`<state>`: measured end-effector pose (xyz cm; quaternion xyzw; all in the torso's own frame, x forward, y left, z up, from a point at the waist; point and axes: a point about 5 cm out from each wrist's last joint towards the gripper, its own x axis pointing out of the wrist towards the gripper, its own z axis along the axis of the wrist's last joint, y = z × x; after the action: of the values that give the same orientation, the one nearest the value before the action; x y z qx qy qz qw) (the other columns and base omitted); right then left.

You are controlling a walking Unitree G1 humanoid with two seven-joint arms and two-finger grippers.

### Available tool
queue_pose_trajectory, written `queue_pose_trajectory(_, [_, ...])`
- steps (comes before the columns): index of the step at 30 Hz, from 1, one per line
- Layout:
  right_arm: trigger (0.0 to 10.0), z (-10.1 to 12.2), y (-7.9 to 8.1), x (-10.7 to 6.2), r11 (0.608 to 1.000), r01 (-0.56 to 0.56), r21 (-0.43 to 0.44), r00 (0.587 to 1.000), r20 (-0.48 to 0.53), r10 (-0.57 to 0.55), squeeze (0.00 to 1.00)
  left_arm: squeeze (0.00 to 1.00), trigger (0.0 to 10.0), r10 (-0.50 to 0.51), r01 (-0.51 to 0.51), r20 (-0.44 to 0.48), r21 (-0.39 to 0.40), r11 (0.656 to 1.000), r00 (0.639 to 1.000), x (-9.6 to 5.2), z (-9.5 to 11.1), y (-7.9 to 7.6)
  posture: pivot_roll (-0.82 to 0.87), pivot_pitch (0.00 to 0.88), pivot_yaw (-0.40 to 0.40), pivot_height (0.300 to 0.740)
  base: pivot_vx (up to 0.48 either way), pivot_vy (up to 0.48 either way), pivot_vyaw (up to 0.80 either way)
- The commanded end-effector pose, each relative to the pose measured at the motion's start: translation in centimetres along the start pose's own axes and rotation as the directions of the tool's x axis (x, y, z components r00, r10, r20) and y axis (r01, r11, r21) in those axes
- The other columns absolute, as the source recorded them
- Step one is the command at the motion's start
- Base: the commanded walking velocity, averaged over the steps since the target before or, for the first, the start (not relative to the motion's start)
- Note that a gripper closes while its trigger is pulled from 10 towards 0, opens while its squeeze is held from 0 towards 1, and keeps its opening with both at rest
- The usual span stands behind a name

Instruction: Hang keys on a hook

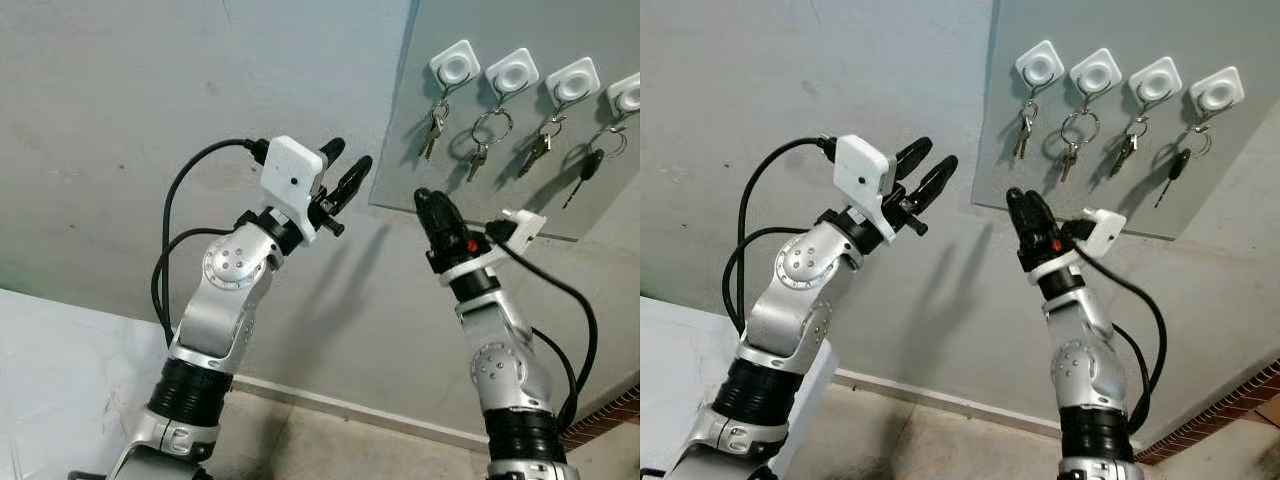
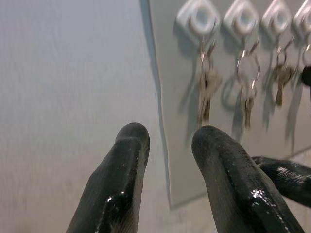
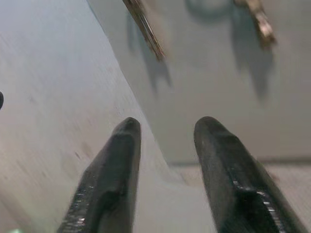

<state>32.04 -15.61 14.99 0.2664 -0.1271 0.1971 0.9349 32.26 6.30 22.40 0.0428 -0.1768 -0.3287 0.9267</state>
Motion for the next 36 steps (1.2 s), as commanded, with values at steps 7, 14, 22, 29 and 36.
queue_pose_trajectory(7, [10.0, -1.5, -2.2, -2.8, 0.992, 0.116, -0.051, 0.992, -0.043, -0.118, 1.00, 0.00, 10.0, -0.043, 0.041, -0.072, -0.029, 0.999, 0.996, -1.1, -2.3, -1.3, 0.08, 0.000, -0.016, 0.740, 0.000, 0.000, 0.00])
queue_pose_trajectory(14, [10.0, -2.8, -3.1, -5.1, 0.972, 0.198, -0.128, 0.975, -0.077, -0.209, 1.00, 0.00, 10.0, -0.007, -0.003, -0.134, -0.069, 0.998, 0.991, -2.4, -4.7, -2.1, 0.07, 0.000, -0.010, 0.740, 0.000, 0.000, 0.00])
queue_pose_trajectory(22, [10.0, -4.3, -1.9, -7.5, 0.947, 0.201, -0.252, 0.964, -0.121, -0.237, 0.00, 0.00, 10.0, 0.209, -0.248, -0.229, -0.158, 0.956, 0.951, -5.4, -7.6, -0.3, 0.06, 0.000, -0.014, 0.740, 0.000, 0.000, 0.00])
queue_pose_trajectory(29, [10.0, -4.1, -0.2, -8.1, 0.911, 0.176, -0.374, 0.965, -0.116, -0.234, 0.00, 0.00, 10.0, 0.311, -0.362, -0.250, -0.196, 0.911, 0.917, -7.9, -8.2, 0.9, 0.06, 0.000, -0.023, 0.740, 0.000, 0.000, 0.00])
queue_pose_trajectory(36, [10.0, -4.1, 0.1, -8.4, 0.892, 0.202, -0.405, 0.956, -0.115, -0.269, 0.00, 0.00, 10.0, 0.393, -0.452, -0.289, -0.179, 0.874, 0.873, -9.7, -9.0, 1.5, 0.07, 0.000, -0.030, 0.740, 0.000, 0.000, 0.00])
